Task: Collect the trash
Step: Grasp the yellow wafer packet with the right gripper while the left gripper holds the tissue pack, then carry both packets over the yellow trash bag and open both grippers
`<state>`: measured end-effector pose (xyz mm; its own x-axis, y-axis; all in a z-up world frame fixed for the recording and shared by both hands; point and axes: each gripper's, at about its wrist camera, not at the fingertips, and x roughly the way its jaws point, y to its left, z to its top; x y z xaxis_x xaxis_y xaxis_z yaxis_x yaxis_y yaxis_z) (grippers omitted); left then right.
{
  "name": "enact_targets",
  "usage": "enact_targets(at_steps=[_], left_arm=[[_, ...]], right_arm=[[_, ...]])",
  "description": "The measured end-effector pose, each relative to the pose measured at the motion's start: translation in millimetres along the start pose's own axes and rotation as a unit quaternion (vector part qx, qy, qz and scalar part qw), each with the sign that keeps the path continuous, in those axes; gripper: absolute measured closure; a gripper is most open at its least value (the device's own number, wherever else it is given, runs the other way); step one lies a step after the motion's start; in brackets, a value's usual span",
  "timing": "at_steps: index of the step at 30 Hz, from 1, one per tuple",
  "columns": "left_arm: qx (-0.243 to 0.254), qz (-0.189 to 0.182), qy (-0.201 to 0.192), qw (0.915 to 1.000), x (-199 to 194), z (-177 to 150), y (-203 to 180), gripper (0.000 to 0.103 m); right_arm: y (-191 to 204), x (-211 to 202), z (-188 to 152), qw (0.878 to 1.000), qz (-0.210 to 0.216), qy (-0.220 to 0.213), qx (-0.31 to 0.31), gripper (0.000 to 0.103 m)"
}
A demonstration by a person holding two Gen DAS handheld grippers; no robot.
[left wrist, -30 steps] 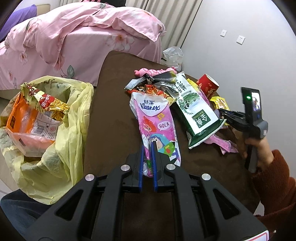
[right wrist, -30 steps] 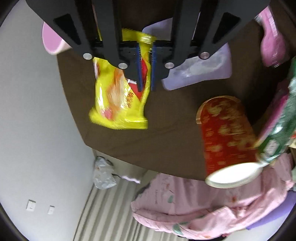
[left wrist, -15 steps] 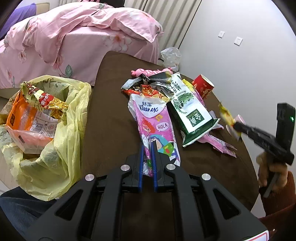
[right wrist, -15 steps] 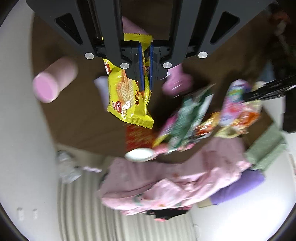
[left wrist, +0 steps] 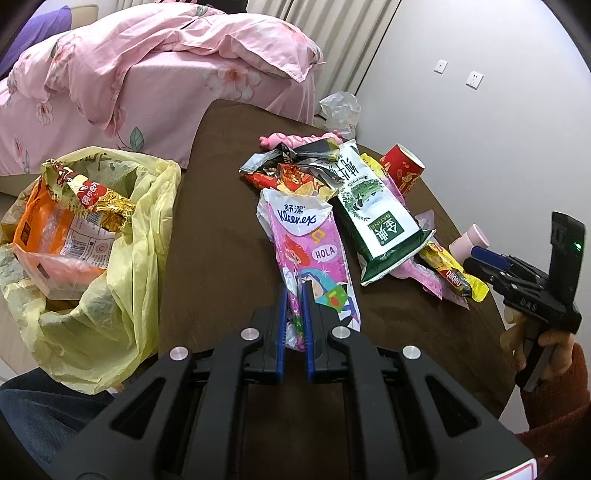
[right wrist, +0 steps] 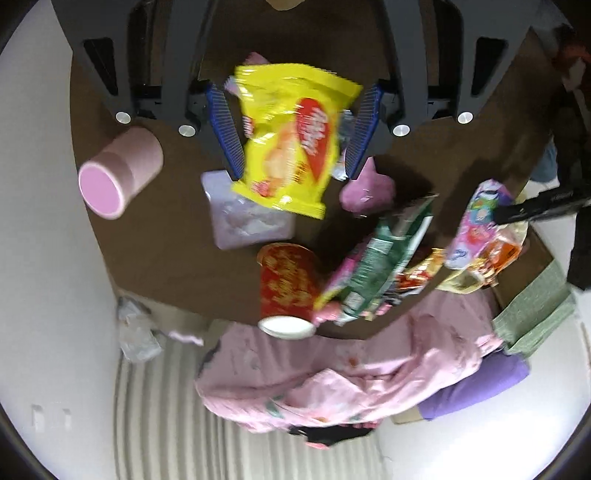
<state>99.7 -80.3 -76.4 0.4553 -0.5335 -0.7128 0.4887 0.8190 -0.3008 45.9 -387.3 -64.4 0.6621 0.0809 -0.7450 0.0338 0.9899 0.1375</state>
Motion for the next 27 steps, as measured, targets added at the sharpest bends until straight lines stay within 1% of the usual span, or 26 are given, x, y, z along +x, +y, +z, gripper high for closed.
enact_targets(at_steps=[3,6,8,10,11,12,13,14,15,17,20,24,27], left_arm=[[-0.001,-0.001,0.002,1.0,1.5,-0.5,1.1,0.097],[-0.003,-0.001,0.005,1.0,4.5,-0.7,1.3,0.097],[-0.001,0.0,0.007,1.0,5.8,-1.4,0.2,0.097],[0.001,0.001,0.008,1.0,5.7,-2.1,-0.4,0.097],[0.001,0.002,0.008,1.0,5.4,-2.4,-0.3,0.097],[0.001,0.002,0.008,1.0,5.3,-2.5,0.2,0.097],[0.0,0.003,0.008,1.0,5.1,-2.4,0.6,0.097],[-0.001,0.003,0.007,1.0,5.0,-2.0,1.2,0.097],[-0.002,0.003,0.007,1.0,4.9,-1.7,1.6,0.097],[-0.003,0.004,0.003,1.0,4.2,-0.7,1.4,0.097],[0.0,0.002,-0.005,1.0,0.0,1.3,-0.6,0.097],[0.009,0.004,-0.027,0.9996,-16.4,10.8,-5.6,0.097],[0.021,0.01,-0.058,0.9981,-37.5,20.7,-10.0,0.097]], right_arm=[[-16.9,8.8,0.8,0.999,0.022,0.018,0.042,0.049],[-25.2,22.9,-0.3,0.996,0.038,0.036,0.067,0.049],[-29.7,37.6,-2.7,0.994,0.033,0.06,0.085,0.049],[-29.6,45.6,-5.8,0.992,0.042,0.074,0.096,0.049],[-29.1,45.6,-7.7,0.991,0.055,0.068,0.102,0.052],[-28.3,43.1,-8.6,0.991,0.062,0.059,0.101,0.067],[-26.1,40.8,-8.7,0.992,0.064,0.054,0.094,0.075],[-20.9,36.6,-7.5,0.994,0.064,0.049,0.077,0.078],[-17.5,33.8,-6.5,0.994,0.069,0.044,0.066,0.083],[-5.7,22.6,-2.4,0.996,0.082,0.035,0.032,0.088],[9.7,5.8,6.2,0.997,0.068,0.016,-0.012,0.089],[19.5,-18.8,21.4,0.998,0.061,-0.017,-0.029,0.089],[30.3,-39.2,35.8,0.996,0.051,-0.052,-0.051,0.089]])
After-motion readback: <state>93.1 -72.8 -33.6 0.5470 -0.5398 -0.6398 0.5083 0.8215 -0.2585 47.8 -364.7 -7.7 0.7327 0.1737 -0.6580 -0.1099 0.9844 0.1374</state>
